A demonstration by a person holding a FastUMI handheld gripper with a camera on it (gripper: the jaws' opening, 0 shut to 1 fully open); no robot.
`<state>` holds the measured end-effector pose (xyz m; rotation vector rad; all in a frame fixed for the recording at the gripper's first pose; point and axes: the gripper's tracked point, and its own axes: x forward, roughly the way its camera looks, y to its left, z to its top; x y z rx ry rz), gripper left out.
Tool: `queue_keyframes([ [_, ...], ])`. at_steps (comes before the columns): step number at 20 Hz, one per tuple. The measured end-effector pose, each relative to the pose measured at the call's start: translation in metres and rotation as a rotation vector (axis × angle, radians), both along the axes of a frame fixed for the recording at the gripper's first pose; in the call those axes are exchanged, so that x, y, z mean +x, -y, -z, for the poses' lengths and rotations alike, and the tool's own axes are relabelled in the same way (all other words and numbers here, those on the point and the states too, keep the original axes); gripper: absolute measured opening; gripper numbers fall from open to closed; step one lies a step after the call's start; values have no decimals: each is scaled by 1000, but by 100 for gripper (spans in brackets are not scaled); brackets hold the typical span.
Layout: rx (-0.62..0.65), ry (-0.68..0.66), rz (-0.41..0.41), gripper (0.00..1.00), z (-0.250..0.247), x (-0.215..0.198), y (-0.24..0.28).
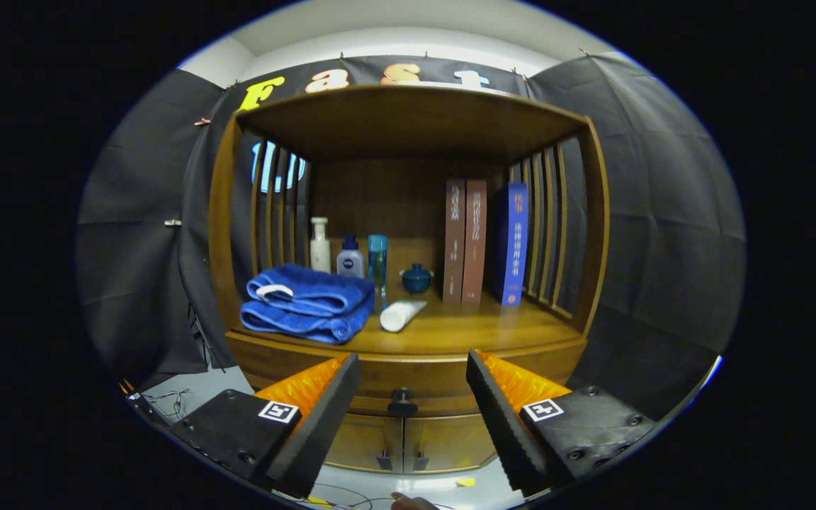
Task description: Pull open the drawer, take out the items inside it, and place them on the countertop above the cabinet.
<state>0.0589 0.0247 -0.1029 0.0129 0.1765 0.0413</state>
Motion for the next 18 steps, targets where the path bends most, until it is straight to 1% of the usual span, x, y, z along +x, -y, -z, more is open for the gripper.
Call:
queue_keyframes([
  [3,-28,47,18,99,-42,-21,2],
  [6,-2,87,23,99,-66,-35,-3],
  [11,45,80,8,99,-75,-45,-11],
  [15,51,66,-13,99,-73,-48,-13],
  [18,45,82,5,99,-80,-48,-7],
])
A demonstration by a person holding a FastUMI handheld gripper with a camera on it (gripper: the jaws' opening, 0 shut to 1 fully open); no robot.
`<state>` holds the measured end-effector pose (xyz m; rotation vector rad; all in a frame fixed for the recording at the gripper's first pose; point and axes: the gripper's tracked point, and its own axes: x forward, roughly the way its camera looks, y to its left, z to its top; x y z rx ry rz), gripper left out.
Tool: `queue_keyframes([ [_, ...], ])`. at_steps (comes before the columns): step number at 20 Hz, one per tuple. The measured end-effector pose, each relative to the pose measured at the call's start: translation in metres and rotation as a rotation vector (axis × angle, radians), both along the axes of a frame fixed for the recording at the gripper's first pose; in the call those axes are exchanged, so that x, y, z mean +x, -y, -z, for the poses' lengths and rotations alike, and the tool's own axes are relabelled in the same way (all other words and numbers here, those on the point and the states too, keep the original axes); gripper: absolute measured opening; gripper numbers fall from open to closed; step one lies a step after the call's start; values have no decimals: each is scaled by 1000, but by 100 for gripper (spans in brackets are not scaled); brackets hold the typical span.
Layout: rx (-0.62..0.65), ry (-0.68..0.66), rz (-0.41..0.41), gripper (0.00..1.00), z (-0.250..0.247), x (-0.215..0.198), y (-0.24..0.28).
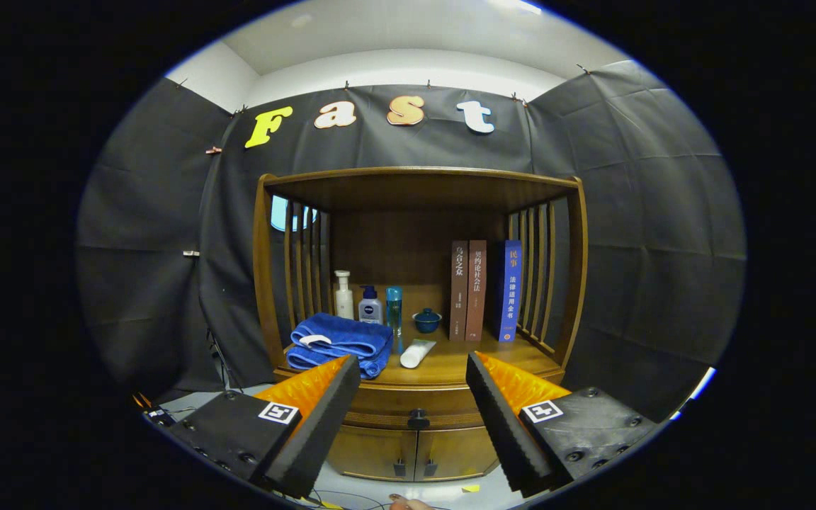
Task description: Pull open the drawer, take out the items inside it, and place them on the countertop above the cabinet.
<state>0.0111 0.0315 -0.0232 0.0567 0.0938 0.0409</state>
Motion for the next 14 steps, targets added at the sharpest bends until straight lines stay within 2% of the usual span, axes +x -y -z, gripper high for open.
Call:
queue_keyframes([
  [14,0,36,8,99,-27,-6,0],
])
